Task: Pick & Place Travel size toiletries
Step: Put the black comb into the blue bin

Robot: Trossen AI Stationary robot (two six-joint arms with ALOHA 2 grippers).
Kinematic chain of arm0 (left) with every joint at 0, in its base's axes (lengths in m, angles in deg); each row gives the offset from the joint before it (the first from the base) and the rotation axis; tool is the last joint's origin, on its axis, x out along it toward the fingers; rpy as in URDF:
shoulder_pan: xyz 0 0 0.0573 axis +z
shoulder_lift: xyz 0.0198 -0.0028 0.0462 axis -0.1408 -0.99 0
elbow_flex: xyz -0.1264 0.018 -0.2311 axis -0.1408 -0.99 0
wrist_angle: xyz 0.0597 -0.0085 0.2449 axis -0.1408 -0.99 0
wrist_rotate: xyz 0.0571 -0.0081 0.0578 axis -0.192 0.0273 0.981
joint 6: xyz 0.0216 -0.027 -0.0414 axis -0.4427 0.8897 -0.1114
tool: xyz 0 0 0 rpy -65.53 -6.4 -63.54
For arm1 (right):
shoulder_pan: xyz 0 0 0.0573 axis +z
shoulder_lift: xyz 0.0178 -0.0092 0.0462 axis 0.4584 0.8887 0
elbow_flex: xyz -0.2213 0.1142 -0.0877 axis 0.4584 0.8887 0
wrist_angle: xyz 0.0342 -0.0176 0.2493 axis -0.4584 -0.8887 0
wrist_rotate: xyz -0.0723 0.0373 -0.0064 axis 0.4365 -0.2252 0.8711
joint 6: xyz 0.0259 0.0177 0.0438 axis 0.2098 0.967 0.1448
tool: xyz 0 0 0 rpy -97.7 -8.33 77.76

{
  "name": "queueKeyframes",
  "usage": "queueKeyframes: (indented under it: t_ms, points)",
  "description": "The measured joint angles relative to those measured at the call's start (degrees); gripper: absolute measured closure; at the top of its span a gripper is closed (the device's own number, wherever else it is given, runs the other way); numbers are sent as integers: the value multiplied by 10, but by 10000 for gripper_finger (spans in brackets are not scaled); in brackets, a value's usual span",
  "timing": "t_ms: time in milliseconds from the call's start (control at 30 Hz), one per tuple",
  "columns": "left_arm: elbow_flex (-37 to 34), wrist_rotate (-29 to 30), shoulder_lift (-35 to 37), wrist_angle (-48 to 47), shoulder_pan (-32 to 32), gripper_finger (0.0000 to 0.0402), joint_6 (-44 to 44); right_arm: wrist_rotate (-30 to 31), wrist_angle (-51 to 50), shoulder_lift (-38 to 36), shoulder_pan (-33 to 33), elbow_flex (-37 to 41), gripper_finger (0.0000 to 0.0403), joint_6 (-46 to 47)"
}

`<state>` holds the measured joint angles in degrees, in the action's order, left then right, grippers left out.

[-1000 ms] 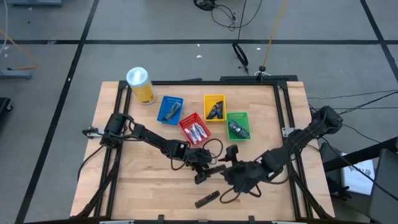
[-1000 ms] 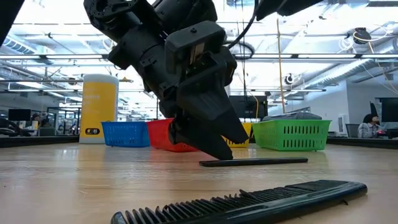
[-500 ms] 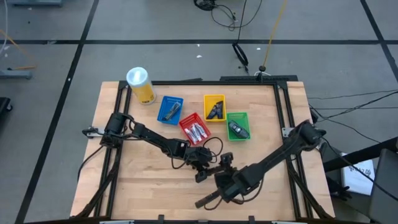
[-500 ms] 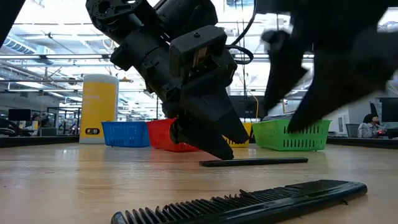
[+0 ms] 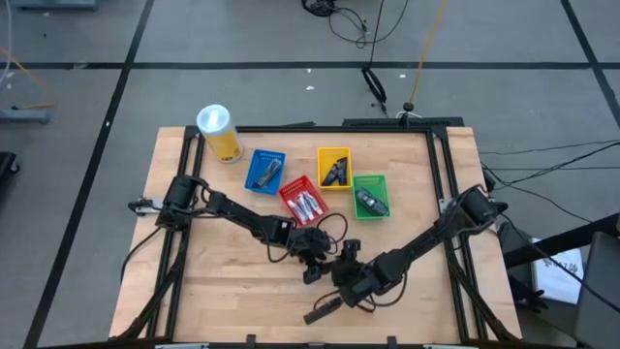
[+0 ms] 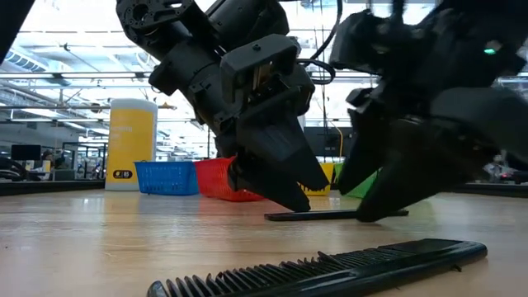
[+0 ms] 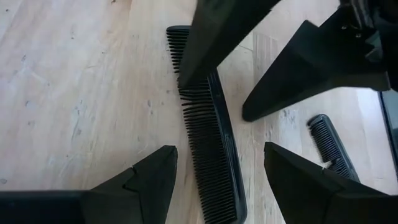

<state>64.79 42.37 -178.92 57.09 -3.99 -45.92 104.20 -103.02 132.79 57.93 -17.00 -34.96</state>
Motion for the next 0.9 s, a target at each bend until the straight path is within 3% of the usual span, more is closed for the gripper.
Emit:
queueKeyframes:
  t_ms: [467, 900]
  points:
    - [-1, -67, -1, 20, 0, 158, 34, -18, 23, 2, -29, 21, 140, -36]
    - [-1, -117, -2, 122, 0, 158, 50, -16, 39, 3, -43, 22, 140, -36]
